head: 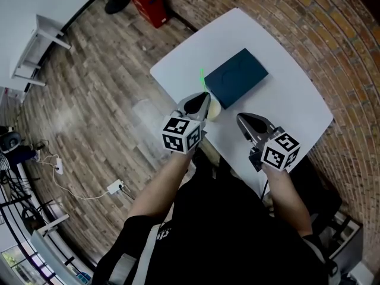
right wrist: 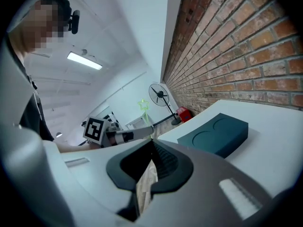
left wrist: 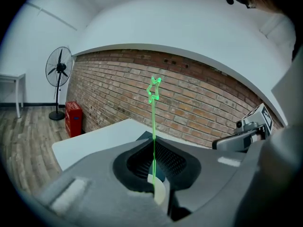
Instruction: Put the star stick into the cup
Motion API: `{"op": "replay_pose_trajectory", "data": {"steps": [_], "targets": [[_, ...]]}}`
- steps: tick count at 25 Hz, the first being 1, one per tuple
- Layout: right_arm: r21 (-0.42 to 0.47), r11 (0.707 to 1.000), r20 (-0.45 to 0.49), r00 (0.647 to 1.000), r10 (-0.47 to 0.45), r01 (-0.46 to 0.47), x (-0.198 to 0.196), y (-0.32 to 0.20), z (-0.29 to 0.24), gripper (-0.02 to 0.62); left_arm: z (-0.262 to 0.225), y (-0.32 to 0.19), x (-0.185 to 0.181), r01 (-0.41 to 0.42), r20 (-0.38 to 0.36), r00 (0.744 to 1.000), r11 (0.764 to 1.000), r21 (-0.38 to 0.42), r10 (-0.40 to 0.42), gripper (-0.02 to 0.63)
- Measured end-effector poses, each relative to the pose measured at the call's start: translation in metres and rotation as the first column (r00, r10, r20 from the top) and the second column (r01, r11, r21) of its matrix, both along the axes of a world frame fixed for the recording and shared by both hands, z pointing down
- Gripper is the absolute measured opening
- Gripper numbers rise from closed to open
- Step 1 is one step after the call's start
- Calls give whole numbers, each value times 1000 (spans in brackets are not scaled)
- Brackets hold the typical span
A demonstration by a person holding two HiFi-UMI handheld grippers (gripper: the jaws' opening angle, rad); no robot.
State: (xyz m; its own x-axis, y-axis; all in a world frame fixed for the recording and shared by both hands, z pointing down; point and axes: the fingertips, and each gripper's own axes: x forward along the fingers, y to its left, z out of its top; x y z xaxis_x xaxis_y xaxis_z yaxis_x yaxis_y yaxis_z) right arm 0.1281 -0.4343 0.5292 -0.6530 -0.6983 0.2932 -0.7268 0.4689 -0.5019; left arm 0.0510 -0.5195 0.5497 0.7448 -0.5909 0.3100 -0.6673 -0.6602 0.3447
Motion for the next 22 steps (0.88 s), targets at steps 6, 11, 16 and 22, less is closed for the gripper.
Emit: {"op": "replay_pose_trajectory", "data": {"steps": [6, 11, 16, 22], "targets": [[-10, 1000, 1, 1000, 5, -5, 5, 10, 4, 0, 23, 5, 7, -14, 27, 1000, 999, -41, 15, 14], [-3, 1000, 6, 1000, -11, 11, 0, 12, 1, 0, 38, 7, 8, -28, 57, 998, 998, -63, 32, 14], [0, 1000, 5, 1000, -18, 18, 2, 15, -1, 0, 47, 9, 13, -70, 101, 992, 994, -81, 78, 39], [0, 1000, 7, 1000, -29, 29, 1, 22, -3, 0, 40, 8, 14, -89, 178, 980, 996, -23, 91, 141]]}}
